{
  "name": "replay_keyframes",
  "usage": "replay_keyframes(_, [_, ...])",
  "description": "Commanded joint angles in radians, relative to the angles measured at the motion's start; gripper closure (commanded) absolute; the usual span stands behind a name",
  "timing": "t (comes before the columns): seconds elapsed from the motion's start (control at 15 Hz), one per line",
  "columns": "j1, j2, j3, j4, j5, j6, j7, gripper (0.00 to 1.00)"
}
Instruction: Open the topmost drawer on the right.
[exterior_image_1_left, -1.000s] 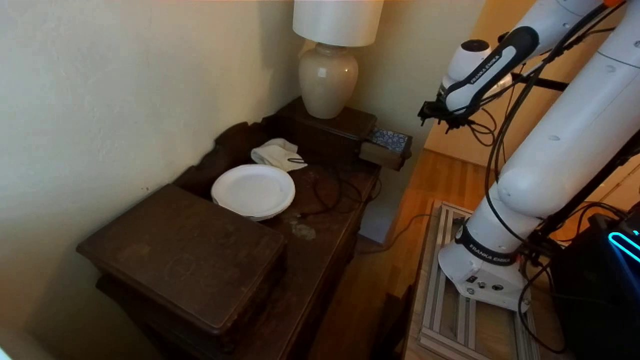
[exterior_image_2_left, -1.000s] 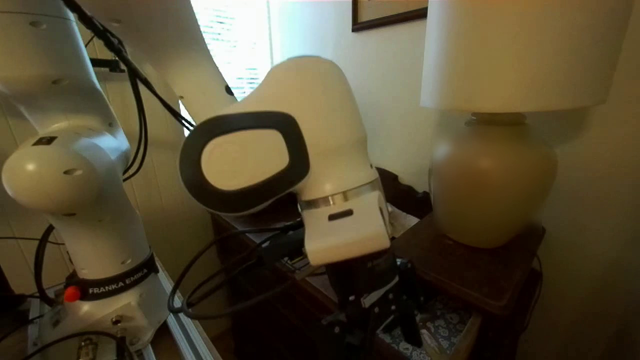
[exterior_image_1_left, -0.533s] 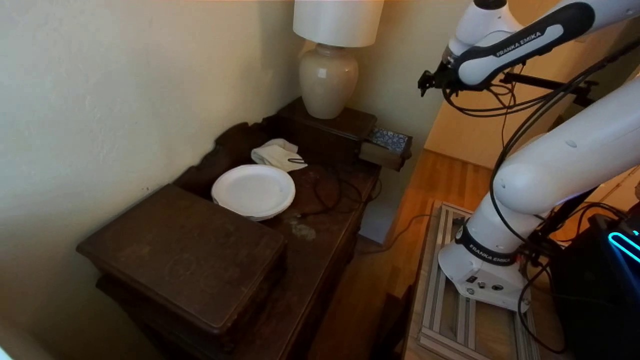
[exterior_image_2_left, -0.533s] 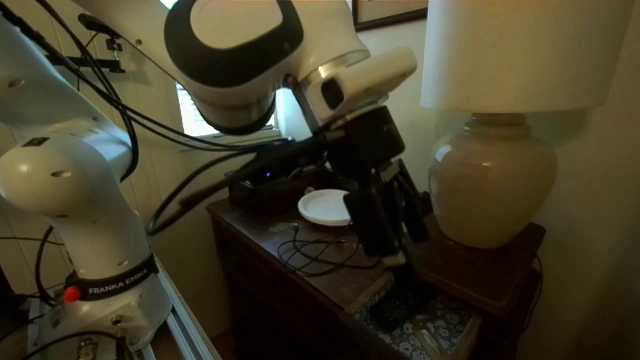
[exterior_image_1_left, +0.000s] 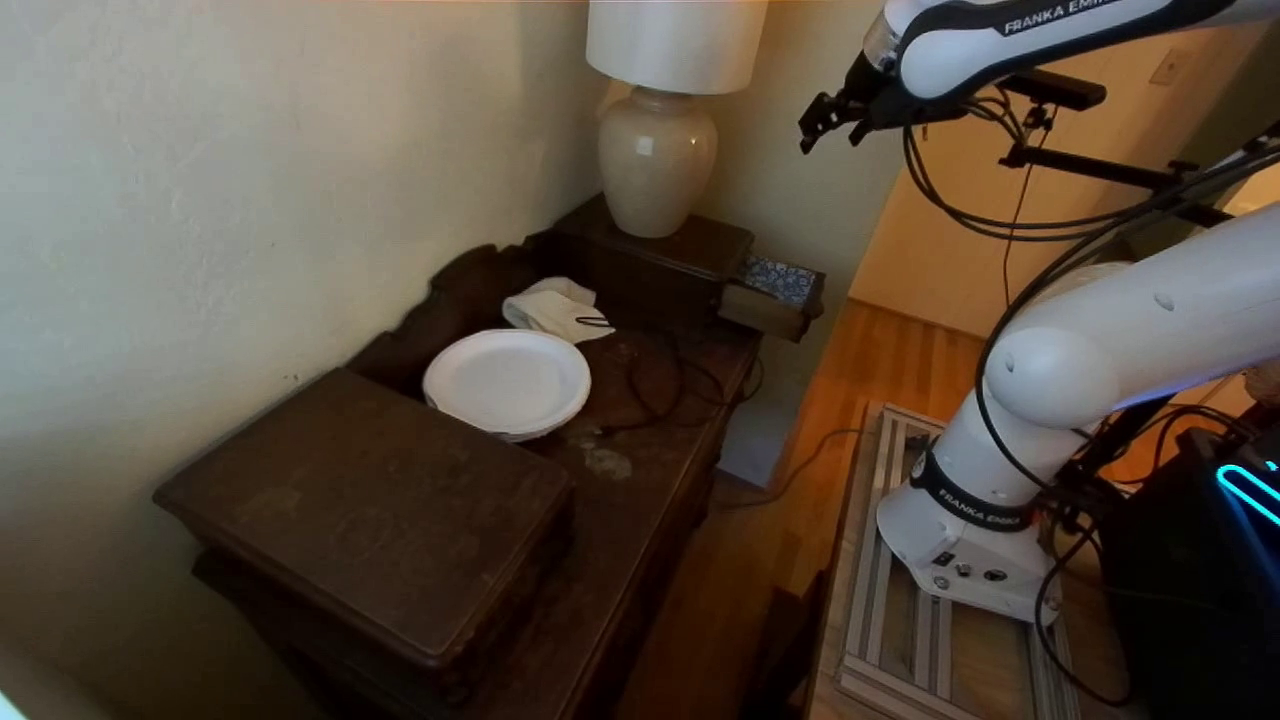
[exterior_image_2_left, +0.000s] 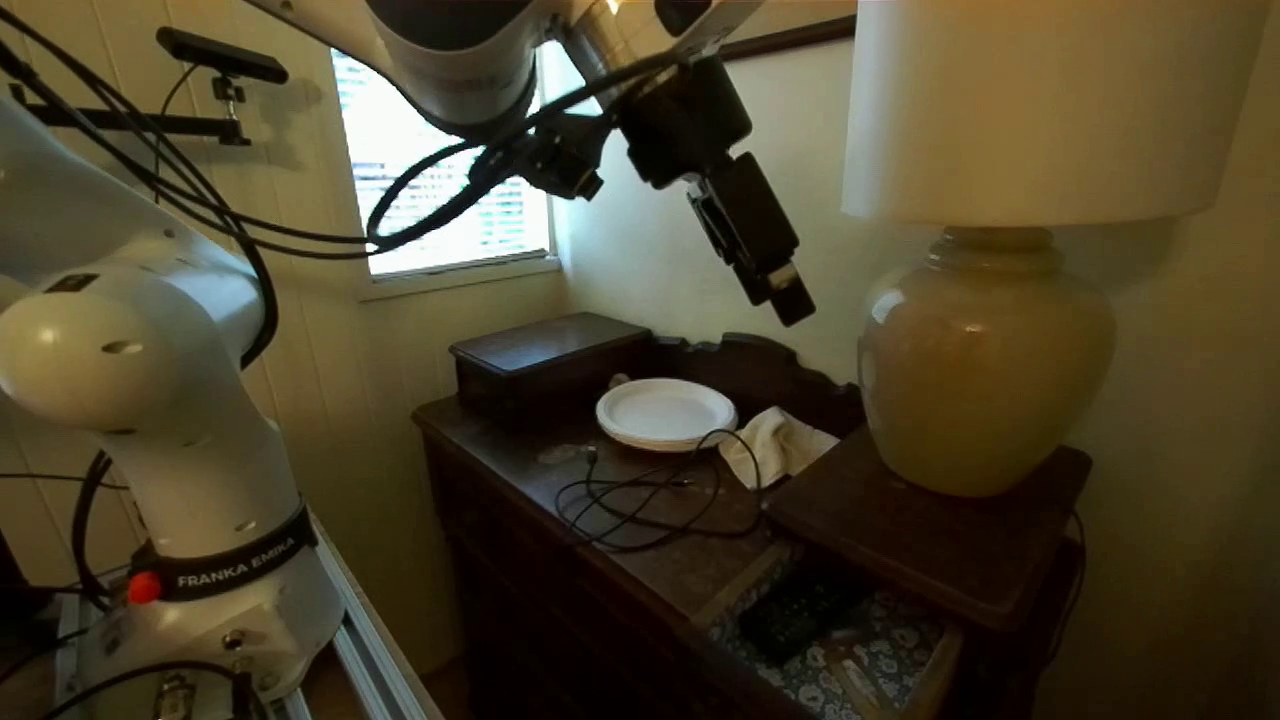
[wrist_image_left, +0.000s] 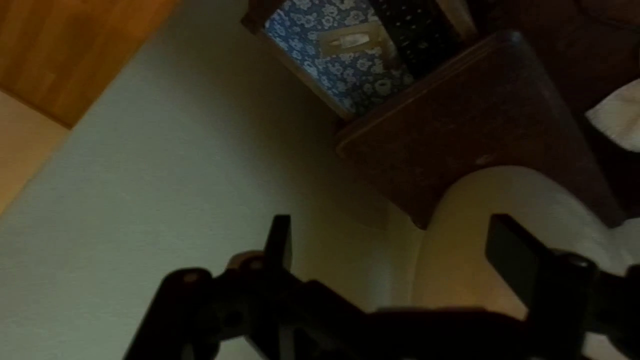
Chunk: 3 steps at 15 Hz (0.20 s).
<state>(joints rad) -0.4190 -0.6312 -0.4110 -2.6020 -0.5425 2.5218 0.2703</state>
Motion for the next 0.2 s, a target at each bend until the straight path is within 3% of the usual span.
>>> replay_keyframes(0.0, [-0.052, 0.006, 0.058, -0.010, 0.084, 0.015, -0.084, 0.00])
replay_keyframes(0.13, [-0.047, 0.000, 0.056, -0.020, 0.094, 0.015, -0.113, 0.00])
